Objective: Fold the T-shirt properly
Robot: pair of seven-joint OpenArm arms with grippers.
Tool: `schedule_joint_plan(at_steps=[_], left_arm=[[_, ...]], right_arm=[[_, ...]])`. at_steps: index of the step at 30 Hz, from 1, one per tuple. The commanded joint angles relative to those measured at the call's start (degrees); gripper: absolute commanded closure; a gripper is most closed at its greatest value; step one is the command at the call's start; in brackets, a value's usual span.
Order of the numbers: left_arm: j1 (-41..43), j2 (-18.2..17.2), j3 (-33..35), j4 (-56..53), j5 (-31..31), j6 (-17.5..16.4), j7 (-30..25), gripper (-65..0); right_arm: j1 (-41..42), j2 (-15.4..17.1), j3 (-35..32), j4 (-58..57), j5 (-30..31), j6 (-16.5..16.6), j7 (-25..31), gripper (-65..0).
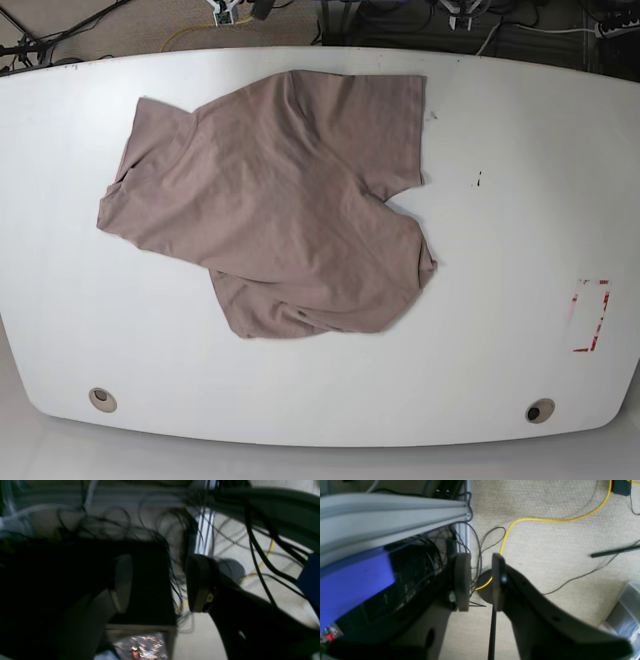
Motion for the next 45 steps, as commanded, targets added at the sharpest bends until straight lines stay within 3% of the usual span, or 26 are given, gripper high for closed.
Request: schedule_joint_plan(at_steps=[1, 11, 20, 24, 29, 35, 41, 45], left_arm=[[3.17, -0.39, 0.02, 6.58, -0.1, 0.04, -0.42, -30.8], [16.62, -0.83, -0.25, 30.4, -0.19, -0.05, 6.7, -30.7], [27.96, -0.48, -1.13, 47.63, -0.36, -0.22, 6.88, -30.7], [31.92, -0.83, -1.21, 53.43, -4.14, -1.63, 6.88, -30.7], [36.4, -3.21, -3.24, 60.03, -9.42, -6.2, 6.88, -30.7], [38.69, -3.29, -7.98, 65.65, -12.14, -8.84, 7.05, -30.7], [39.39, -3.21, -11.5, 70.58, -12.23, -9.1, 7.05, -30.7], [39.39, -3.21, -13.61, 72.6, -12.32, -9.1, 7.05, -30.7]], right_arm=[[-3.82, 0.34, 0.17, 3.98, 0.21, 0.04, 0.13, -13.6], [-19.64, -1.77, 0.35, 24.64, 0.21, -0.05, 0.13, -13.6], [-31.07, -5.55, 0.35, 38.8, 0.21, 0.21, 0.13, -13.6], [-35.2, -6.17, 0.35, 44.16, 0.21, 0.21, 0.13, -13.6], [-39.33, -6.25, 0.26, 51.46, 0.83, 0.21, 0.13, -13.6], [-43.2, -5.46, 0.44, 58.67, 9.71, 0.3, 0.04, -13.6], [-44.69, -2.21, 1.4, 63.68, 14.54, 0.3, -0.14, -13.6], [-44.17, -2.12, 5.36, 68.51, 15.51, 0.39, -6.38, -13.6]])
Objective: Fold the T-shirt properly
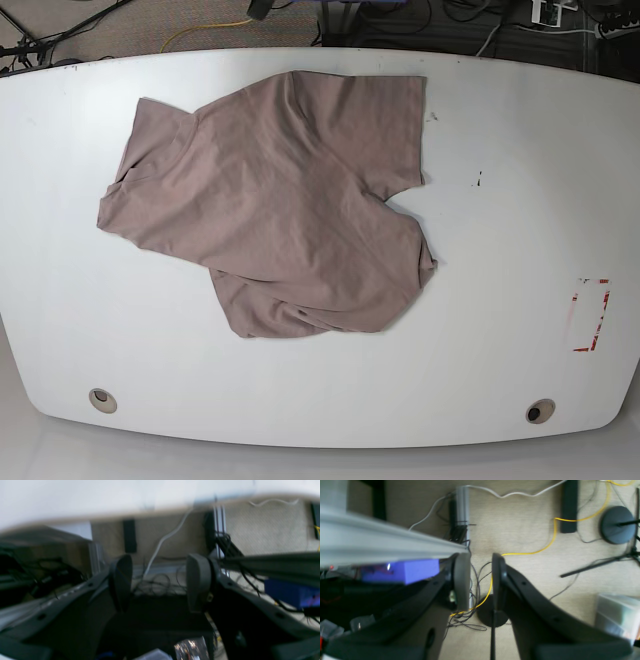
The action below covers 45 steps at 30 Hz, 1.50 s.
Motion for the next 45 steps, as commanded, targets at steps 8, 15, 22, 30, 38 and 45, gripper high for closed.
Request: schedule_joint_plan(at_steps=[8, 15, 22, 30, 38, 45], left_arm=[[-0.93, -0.25, -1.79, 2.84, -5.64, 0.16, -1.34, -30.8], [-5.06, -0.17, -2.4, 4.07, -8.01, 0.16, -1.08, -31.2], [-8.14, 1.5, -2.49, 4.42, -8.1, 0.16, -1.08, -32.9], [-10.95, 1.85, -2.58, 4.42, -8.19, 0.16, -1.08, -47.8], [-17.01, 1.42, -2.4, 4.25, -7.84, 0.16, -1.08, -47.8], [-23.78, -0.78, -2.23, 4.33, -7.75, 0.16, 0.15, -47.8]], right_arm=[[5.42, -0.11, 5.47, 11.49, 0.21, 0.43, -9.2, -13.6], [15.53, -0.11, 5.29, 14.39, 0.38, 0.61, -19.39, -13.6], [24.93, -0.55, 5.38, 14.39, 0.47, 9.66, -28.36, -13.8], [32.76, -3.19, 8.81, 14.65, 8.82, 16.17, -42.6, -22.4], [37.15, -3.01, 16.9, 14.48, 25.61, 16.7, -56.58, -36.5], [39.88, -3.45, 22.26, 14.3, 32.65, 16.52, -66.16, -36.5]])
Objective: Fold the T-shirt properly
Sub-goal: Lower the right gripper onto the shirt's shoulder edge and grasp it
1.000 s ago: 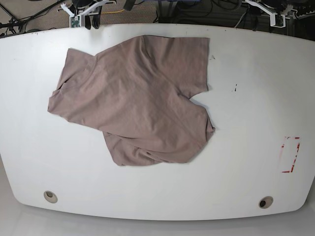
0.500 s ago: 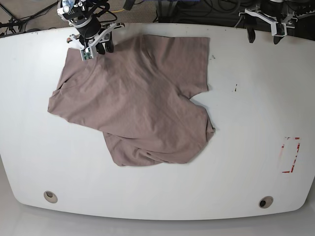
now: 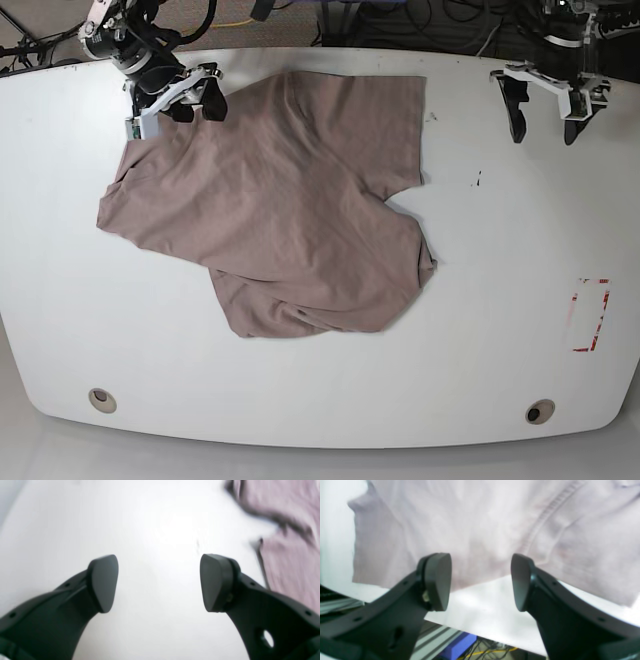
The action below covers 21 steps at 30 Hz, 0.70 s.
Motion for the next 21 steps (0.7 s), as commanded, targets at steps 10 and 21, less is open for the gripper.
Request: schedule_joint_plan(at_steps=[10, 21], left_arm=[[-10.09, -1.73, -0.31, 1.1, -0.27, 0.16, 9.3, -47.8], [-12.29, -3.05, 2.51, 0.75, -0.19, 0.16, 9.39, -47.8]], right_arm=[[0.41, -4.46, 3.76, -0.64, 2.09, 0.04, -5.18, -36.5], [1.11, -4.29, 3.76, -4.77, 2.53, -2.51, -5.09, -36.5]])
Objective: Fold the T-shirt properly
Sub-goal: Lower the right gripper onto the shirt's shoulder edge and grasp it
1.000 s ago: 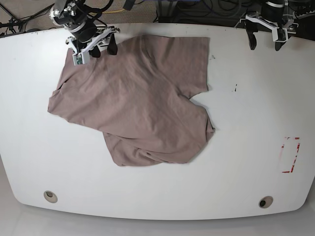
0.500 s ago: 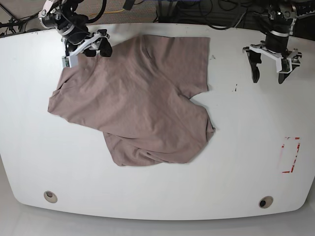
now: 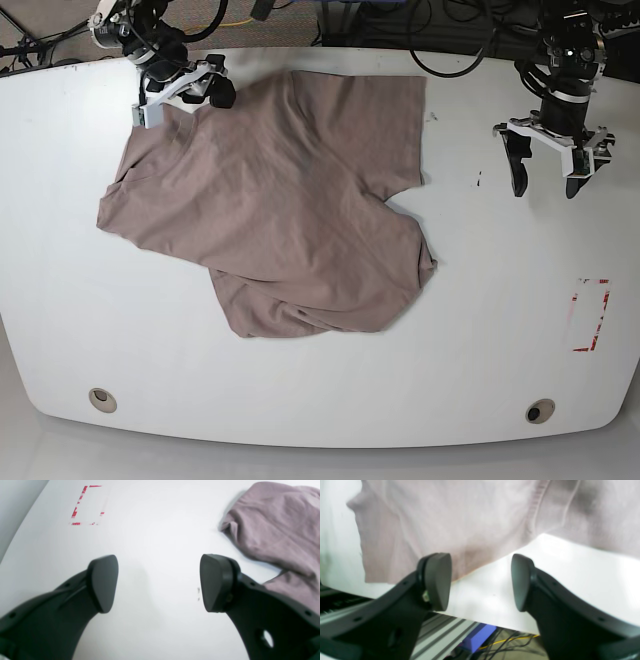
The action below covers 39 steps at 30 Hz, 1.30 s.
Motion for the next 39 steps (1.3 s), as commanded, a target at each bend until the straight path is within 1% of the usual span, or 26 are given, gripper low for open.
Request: schedule_joint_plan(at_steps=[1, 7, 17, 23, 27, 28, 29, 35, 36, 39], left_arm=[[0.04, -1.08, 1.05, 0.92, -0.43, -0.14, -1.3, -47.8], [0.22, -1.17, 1.66, 0.92, -0.43, -0.14, -1.3, -47.8], [1.01, -1.26, 1.13, 1.01, -0.43, -0.14, -1.3, -47.8], [1.62, -1.26, 0.43, 1.01, -0.51, -0.14, -1.3, -47.8], [1.8, -1.26, -0.1, 1.01, -0.51, -0.14, -1.3, -47.8], [1.8, -1.26, -0.1, 0.92, -0.43, -0.14, -1.3, -47.8], [1.8, -1.26, -0.1, 0.92, -0.43, -0.14, -1.3, -47.8], [1.62, -1.26, -0.01, 0.83, -0.43, -0.14, -1.3, -48.3], [1.62, -1.26, 0.08, 0.83, -0.43, -0.14, -1.3, -48.3], [1.45, -1.17, 0.43, 0.83, -0.43, -0.14, -1.21, -48.3]], right_arm=[[0.67, 0.37, 0.18, -1.73, 0.74, -0.41, 0.46, -36.5], [1.46, 0.19, -0.26, -5.6, 0.74, -0.68, 0.46, -36.5], [5.07, 0.11, -2.46, -6.48, 0.3, -0.76, -0.77, -36.5], [7.53, 0.37, -3.43, -12.37, 0.3, -0.76, -0.77, -36.3], [7.97, 0.46, -3.52, -13.6, 0.3, -0.76, -0.68, -35.4], [7.97, 0.55, -3.52, -13.6, 0.3, -0.76, -0.68, -33.5], [7.97, 0.55, -3.6, -13.6, 0.3, -0.76, -0.68, -30.0], [7.97, 0.63, -3.6, -13.51, 0.3, -0.76, -0.77, -2.9], [7.79, 0.72, -3.6, -13.43, 0.3, -0.76, -0.77, 0.0], [7.44, 2.3, -3.52, -13.25, 0.74, -0.76, -0.77, 0.0]])
